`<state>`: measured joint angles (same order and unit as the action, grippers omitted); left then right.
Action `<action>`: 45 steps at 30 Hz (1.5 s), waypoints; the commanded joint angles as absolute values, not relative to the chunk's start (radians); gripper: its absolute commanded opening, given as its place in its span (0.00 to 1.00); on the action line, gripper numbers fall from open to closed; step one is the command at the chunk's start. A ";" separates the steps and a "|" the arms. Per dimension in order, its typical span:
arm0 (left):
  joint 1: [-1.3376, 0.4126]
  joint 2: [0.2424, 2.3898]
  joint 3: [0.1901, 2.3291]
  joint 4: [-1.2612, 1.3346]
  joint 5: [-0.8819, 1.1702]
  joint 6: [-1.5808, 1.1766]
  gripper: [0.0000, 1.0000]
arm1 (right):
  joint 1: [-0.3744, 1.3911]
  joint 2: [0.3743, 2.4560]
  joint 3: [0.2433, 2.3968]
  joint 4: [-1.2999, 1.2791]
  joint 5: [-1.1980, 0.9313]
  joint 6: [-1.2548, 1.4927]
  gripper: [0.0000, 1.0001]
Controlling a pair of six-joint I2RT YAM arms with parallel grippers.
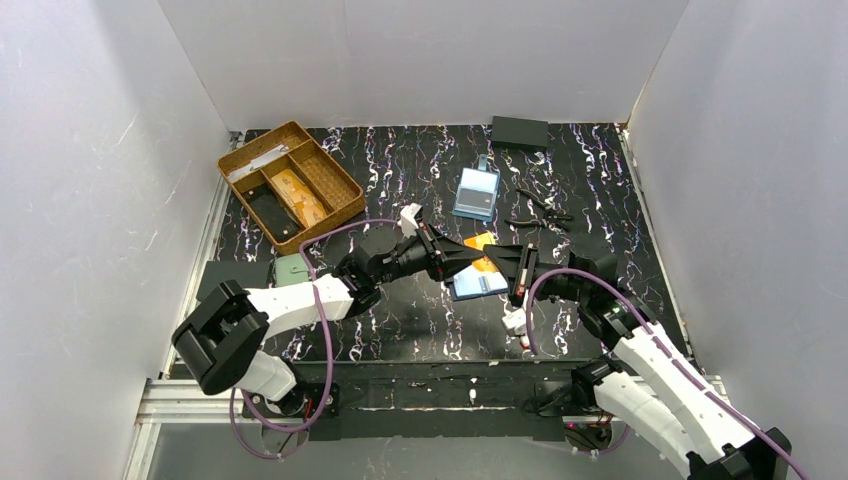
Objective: Take the credit cards out of the card holder
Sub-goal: Place the credit card in the storage box.
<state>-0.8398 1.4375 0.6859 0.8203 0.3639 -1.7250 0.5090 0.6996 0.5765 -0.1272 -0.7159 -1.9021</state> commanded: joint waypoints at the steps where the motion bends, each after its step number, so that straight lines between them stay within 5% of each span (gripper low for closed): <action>1: -0.845 1.456 0.703 0.932 0.372 -1.699 0.00 | 0.536 0.680 0.574 -0.054 -0.705 -1.833 0.06; 8: -0.796 1.442 0.601 1.041 0.375 -1.537 0.00 | 0.541 0.725 0.731 -0.263 -0.615 -1.562 0.93; 9: -0.783 1.436 0.583 1.040 0.383 -1.508 0.00 | 0.541 0.743 0.759 -0.307 -0.603 -1.522 0.98; 15: -0.595 1.359 0.489 1.019 0.524 -1.288 0.00 | 0.542 0.855 0.879 -0.473 -0.547 -1.178 0.98; 20: -0.296 1.274 0.529 0.740 0.718 -1.006 0.00 | 0.540 1.091 1.049 -0.713 -0.525 -0.848 0.98; 27: 0.084 1.438 0.723 0.564 0.927 -0.857 0.00 | 0.453 1.381 1.196 -0.998 -0.723 -0.835 0.98; 37: 0.253 1.592 1.039 0.128 0.881 -0.574 0.00 | 0.239 1.347 0.917 -0.527 -0.905 -0.619 0.98; 45: 0.268 1.666 1.197 -0.165 0.793 -0.378 0.00 | 0.080 1.320 0.849 -0.536 -0.981 -0.642 0.98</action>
